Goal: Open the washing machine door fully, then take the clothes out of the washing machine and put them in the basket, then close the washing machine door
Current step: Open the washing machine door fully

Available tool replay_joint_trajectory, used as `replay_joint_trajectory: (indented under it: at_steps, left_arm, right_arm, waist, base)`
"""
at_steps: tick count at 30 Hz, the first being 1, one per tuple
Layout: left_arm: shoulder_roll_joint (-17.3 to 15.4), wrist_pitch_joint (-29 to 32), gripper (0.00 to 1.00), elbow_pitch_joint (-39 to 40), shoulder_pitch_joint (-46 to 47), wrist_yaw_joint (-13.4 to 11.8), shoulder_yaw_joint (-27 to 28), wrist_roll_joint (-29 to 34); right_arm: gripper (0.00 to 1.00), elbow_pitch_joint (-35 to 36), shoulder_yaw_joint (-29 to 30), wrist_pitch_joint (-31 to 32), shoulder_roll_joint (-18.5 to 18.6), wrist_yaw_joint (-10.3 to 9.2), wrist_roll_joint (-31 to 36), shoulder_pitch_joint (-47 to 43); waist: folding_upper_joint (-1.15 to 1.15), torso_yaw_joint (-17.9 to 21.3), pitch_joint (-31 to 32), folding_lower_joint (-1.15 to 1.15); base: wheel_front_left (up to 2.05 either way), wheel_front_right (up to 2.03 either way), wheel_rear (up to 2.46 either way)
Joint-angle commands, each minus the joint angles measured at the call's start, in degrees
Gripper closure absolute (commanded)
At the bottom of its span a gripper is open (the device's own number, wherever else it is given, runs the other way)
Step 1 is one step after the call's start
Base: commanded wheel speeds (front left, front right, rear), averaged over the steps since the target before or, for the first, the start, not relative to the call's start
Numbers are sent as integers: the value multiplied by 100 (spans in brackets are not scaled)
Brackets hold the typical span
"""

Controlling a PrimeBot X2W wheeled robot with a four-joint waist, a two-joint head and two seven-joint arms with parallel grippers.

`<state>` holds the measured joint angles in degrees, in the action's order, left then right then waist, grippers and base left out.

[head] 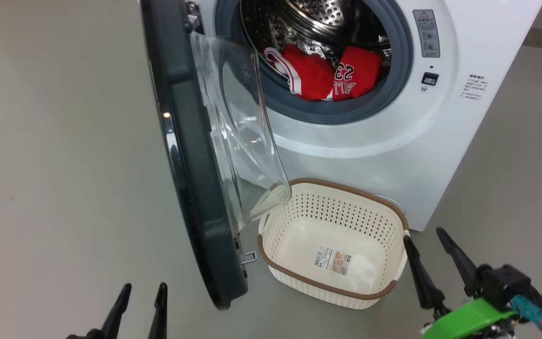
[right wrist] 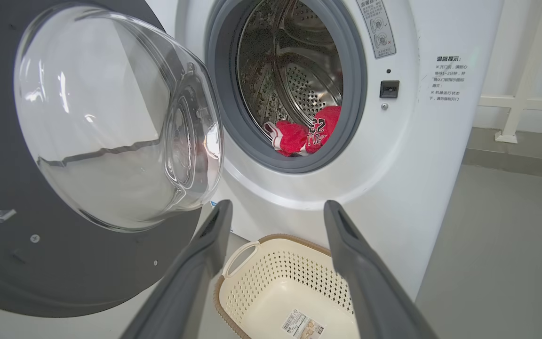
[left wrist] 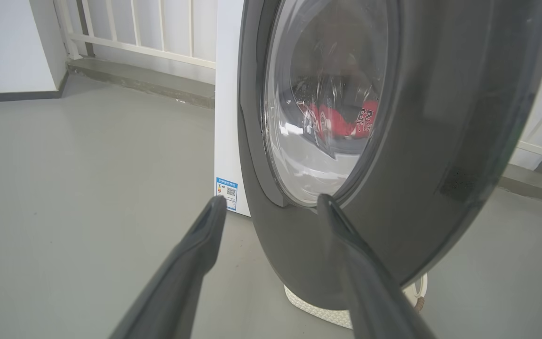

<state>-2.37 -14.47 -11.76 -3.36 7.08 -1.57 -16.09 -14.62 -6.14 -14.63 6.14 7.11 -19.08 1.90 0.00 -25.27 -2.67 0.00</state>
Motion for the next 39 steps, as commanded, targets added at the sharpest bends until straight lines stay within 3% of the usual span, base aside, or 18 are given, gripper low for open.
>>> replay_joint_trajectory:
  at_steps: [1,18,19,21,22,28,33,39]
  left_arm:
    - [-51,-53,0,157,130,19,197,6]
    - [-51,-53,0,206,152,16,235,-69]
    - [-51,-53,9,213,152,16,251,-109]
    - [-51,-53,63,216,156,14,274,-151]
    - [-51,-53,100,224,165,14,277,-172]
    - [-51,-53,100,631,330,12,354,-268]
    - [-51,-53,100,1592,610,-135,525,-602]
    - [-51,-53,100,2637,785,-194,54,-551]
  right_arm:
    - [0,141,-22,-36,-38,37,140,-70]
    - [0,67,116,-37,-225,37,376,-202]
    - [0,69,114,-37,-228,37,375,-200]
    - [0,76,115,-37,-234,37,367,-199]
    - [0,77,118,-37,-237,37,366,-200]
    - [0,96,123,-37,-252,37,356,-229]
    - [0,95,117,-37,-263,37,350,-233]
    - [0,117,121,-37,-274,37,355,-208]
  waist:
    - [0,-8,0,0]
    - [0,17,35,0]
    - [0,20,41,0]
    - [0,26,46,0]
    - [0,25,51,0]
    - [0,34,58,0]
    - [0,54,71,0]
    - [0,96,57,0]
  base:
    - [0,0,0]
    - [0,0,0]
    - [0,0,0]
    - [0,0,0]
    - [0,0,0]
    - [0,0,0]
    - [0,0,0]
    - [0,0,0]
